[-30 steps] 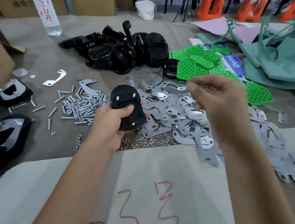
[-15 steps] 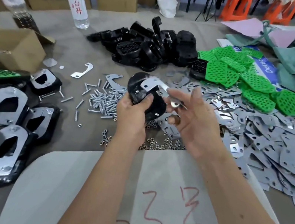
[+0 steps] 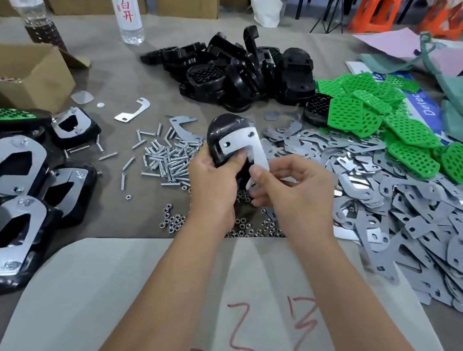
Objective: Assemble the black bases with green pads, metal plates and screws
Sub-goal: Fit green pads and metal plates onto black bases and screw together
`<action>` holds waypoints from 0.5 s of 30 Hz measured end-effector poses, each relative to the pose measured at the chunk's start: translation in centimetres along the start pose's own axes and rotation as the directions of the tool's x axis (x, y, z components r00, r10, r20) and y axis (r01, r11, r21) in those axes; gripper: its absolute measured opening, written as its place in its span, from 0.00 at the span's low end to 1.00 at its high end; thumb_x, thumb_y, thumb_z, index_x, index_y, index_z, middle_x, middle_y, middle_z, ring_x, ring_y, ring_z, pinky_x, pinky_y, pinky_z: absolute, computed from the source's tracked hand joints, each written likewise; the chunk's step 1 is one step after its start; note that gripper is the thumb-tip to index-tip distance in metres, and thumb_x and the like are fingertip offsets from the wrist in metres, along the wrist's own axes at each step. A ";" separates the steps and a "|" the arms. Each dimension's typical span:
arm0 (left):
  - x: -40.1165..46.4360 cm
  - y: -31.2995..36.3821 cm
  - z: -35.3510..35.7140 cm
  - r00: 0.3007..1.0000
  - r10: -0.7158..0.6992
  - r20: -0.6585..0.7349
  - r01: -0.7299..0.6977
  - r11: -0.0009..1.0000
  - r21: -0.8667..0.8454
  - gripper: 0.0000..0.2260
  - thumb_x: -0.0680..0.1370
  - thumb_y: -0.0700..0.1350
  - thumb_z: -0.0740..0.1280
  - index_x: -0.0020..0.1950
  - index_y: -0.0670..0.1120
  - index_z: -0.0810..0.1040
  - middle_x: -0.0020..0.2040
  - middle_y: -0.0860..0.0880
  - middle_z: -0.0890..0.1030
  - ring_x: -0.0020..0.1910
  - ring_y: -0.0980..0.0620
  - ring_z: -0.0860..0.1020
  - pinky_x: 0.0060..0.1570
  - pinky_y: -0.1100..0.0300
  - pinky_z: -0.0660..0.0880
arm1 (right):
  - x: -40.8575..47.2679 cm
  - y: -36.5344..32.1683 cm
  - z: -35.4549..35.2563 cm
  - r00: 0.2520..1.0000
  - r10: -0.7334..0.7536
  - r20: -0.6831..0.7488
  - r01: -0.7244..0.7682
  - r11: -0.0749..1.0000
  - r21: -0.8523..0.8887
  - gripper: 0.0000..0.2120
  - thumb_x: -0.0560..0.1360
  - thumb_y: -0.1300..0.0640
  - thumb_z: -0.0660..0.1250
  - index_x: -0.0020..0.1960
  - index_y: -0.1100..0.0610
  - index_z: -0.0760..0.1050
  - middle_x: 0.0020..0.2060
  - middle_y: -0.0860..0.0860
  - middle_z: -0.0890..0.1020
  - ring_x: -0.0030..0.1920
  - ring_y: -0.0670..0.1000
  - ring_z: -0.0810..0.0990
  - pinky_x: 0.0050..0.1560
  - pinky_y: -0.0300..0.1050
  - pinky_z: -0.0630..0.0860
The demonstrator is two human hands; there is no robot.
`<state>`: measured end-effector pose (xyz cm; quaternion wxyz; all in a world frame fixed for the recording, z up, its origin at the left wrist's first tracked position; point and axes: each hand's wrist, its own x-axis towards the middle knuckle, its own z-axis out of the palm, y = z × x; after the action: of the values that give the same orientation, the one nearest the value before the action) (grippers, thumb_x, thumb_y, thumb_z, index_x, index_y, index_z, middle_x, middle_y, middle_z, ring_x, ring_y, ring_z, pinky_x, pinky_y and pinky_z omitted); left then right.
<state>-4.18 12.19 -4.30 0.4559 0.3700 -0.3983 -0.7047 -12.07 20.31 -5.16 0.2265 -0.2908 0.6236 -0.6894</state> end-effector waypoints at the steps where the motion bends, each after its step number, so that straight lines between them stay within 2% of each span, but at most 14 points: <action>1: 0.0 -0.1 0.0 1.000 -0.006 0.004 0.006 1.000 -0.004 0.09 0.79 0.31 0.70 0.53 0.43 0.81 0.53 0.38 0.86 0.57 0.34 0.84 0.62 0.31 0.77 | 0.0 0.0 0.0 0.999 0.023 0.026 -0.023 1.000 -0.019 0.08 0.72 0.60 0.80 0.41 0.57 0.81 0.31 0.54 0.85 0.30 0.58 0.86 0.30 0.47 0.81; 4: 0.0 -0.2 -0.1 1.000 -0.009 0.030 0.009 1.000 -0.003 0.10 0.79 0.30 0.67 0.56 0.41 0.80 0.56 0.32 0.84 0.58 0.29 0.82 0.59 0.30 0.78 | -0.2 -0.3 -0.1 0.990 0.098 0.099 -0.094 0.994 -0.050 0.09 0.73 0.61 0.80 0.38 0.60 0.81 0.29 0.58 0.84 0.25 0.53 0.82 0.26 0.41 0.76; 8: -0.1 0.0 -0.1 0.996 0.002 0.085 -0.004 1.000 0.027 0.08 0.79 0.30 0.67 0.54 0.41 0.80 0.54 0.31 0.84 0.56 0.28 0.82 0.59 0.31 0.78 | 0.2 -1.1 -0.9 0.964 0.227 0.138 -0.236 0.970 0.055 0.10 0.72 0.62 0.80 0.39 0.62 0.80 0.26 0.54 0.79 0.22 0.48 0.75 0.23 0.37 0.70; 9: -0.1 -0.1 -0.1 0.995 0.006 0.099 -0.009 0.999 0.035 0.09 0.79 0.30 0.68 0.53 0.42 0.81 0.54 0.33 0.85 0.56 0.30 0.83 0.59 0.34 0.80 | 0.3 -1.3 -1.0 0.961 0.246 0.128 -0.256 0.964 0.071 0.10 0.72 0.61 0.80 0.38 0.62 0.79 0.26 0.54 0.78 0.22 0.47 0.73 0.23 0.37 0.68; 12: -0.1 -0.1 -0.3 0.991 0.009 0.131 -0.016 0.998 0.053 0.11 0.79 0.29 0.68 0.51 0.45 0.82 0.46 0.46 0.88 0.47 0.45 0.86 0.48 0.49 0.83 | 0.4 -1.4 -1.2 0.957 0.270 0.105 -0.280 0.955 0.099 0.11 0.71 0.61 0.80 0.39 0.62 0.79 0.26 0.54 0.77 0.21 0.47 0.70 0.21 0.36 0.65; 13: -0.1 -0.1 -0.3 0.990 0.000 0.141 -0.007 0.998 0.055 0.10 0.79 0.29 0.68 0.52 0.44 0.82 0.48 0.44 0.88 0.48 0.43 0.86 0.50 0.48 0.83 | 0.4 -1.4 -1.2 0.956 0.276 0.105 -0.286 0.953 0.101 0.11 0.71 0.61 0.80 0.39 0.62 0.78 0.26 0.53 0.76 0.21 0.46 0.70 0.21 0.36 0.65; 15: -0.3 0.0 -0.2 0.988 -0.005 0.157 -0.003 0.999 0.048 0.10 0.80 0.30 0.67 0.58 0.39 0.80 0.54 0.36 0.86 0.56 0.33 0.84 0.59 0.37 0.81 | 0.3 -1.4 -1.1 0.952 0.291 0.094 -0.301 0.947 0.115 0.12 0.71 0.62 0.80 0.39 0.60 0.76 0.26 0.52 0.76 0.21 0.46 0.69 0.21 0.36 0.64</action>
<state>-3.94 12.46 -4.31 0.4137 0.3245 -0.4498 -0.7220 -13.01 21.08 -3.74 0.3690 -0.2046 0.6059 -0.6744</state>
